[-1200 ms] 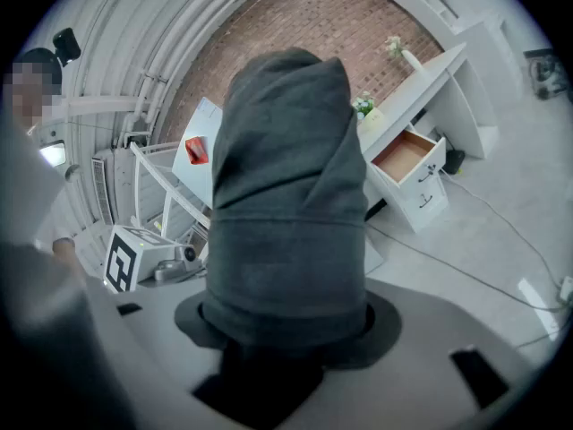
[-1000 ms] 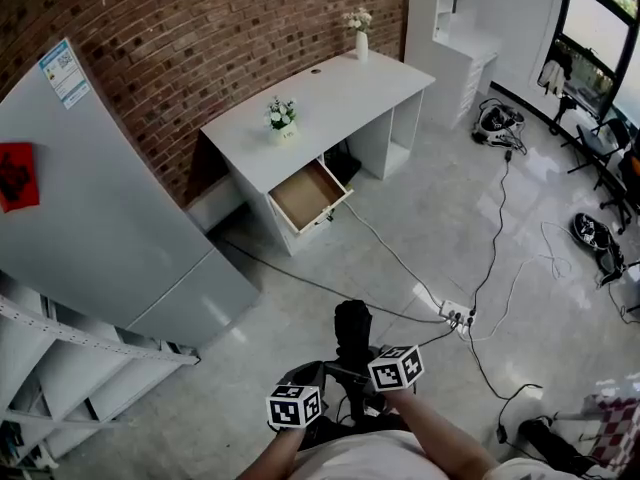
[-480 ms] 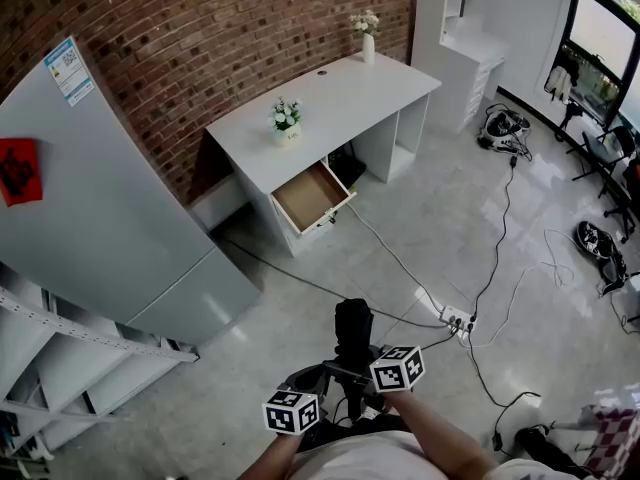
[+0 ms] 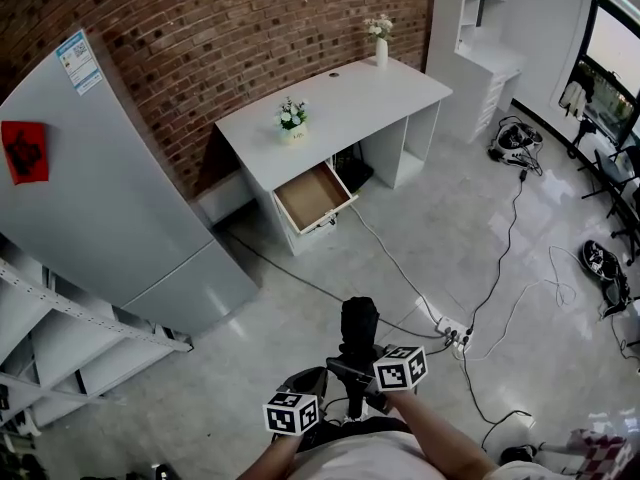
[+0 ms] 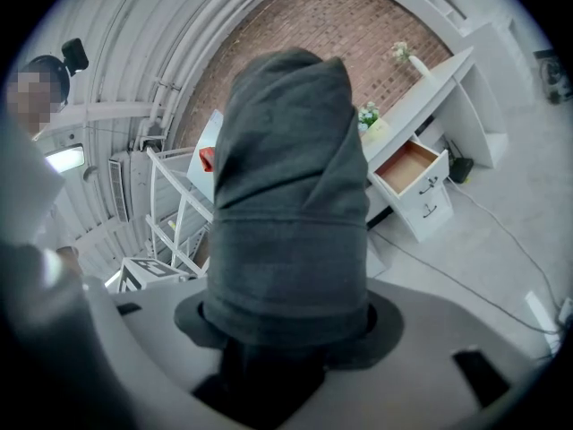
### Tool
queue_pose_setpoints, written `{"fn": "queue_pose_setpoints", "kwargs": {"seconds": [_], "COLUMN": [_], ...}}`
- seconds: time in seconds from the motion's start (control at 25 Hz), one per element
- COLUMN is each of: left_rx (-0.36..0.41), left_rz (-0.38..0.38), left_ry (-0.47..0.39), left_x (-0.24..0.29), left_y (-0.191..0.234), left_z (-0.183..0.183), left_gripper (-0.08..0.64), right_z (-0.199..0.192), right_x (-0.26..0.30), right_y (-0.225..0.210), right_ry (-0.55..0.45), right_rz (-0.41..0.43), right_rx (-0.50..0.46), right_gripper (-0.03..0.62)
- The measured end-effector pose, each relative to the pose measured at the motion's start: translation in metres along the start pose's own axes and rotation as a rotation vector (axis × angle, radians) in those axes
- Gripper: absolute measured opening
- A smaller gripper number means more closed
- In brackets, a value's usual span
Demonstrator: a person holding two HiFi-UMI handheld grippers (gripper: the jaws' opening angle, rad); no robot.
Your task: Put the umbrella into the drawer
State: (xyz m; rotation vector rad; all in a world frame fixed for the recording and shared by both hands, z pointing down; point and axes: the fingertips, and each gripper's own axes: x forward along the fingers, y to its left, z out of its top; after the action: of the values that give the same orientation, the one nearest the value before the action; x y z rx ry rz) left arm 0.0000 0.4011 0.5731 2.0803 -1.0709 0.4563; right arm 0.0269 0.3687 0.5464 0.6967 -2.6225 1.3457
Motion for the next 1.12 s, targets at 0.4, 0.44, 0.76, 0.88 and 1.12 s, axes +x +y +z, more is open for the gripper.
{"fn": "queue_pose_setpoints", "kwargs": {"seconds": [0.4,0.44,0.76,0.88,1.12], "left_rx": [0.002,0.005,0.049,0.047,0.027], "left_rz": [0.051,0.051,0.007,-0.003,-0.042], "left_ry": [-0.042,-0.043,-0.027,-0.020,0.006], "left_x": [0.015,0.016,0.041,0.052,0.088], "left_y": [-0.017,-0.018,-0.030,-0.025,0.000], "left_z": [0.007,0.010,0.027,0.034,0.063], "left_gripper": [0.011,0.011,0.011,0.011,0.011], "right_z": [0.000,0.002,0.021,0.028,0.058], "right_x": [-0.017,-0.019,-0.027,-0.024,-0.003], "right_y": [-0.009,-0.009,-0.027,-0.038,-0.070], "right_ry": [0.022,0.017,-0.016,-0.017,-0.015], "right_rz": [0.041,0.043,0.022,0.007,-0.024], "right_rx": [-0.022,-0.022,-0.010,-0.004,0.030], "right_gripper": [0.256,0.256,0.256,0.256,0.256]}}
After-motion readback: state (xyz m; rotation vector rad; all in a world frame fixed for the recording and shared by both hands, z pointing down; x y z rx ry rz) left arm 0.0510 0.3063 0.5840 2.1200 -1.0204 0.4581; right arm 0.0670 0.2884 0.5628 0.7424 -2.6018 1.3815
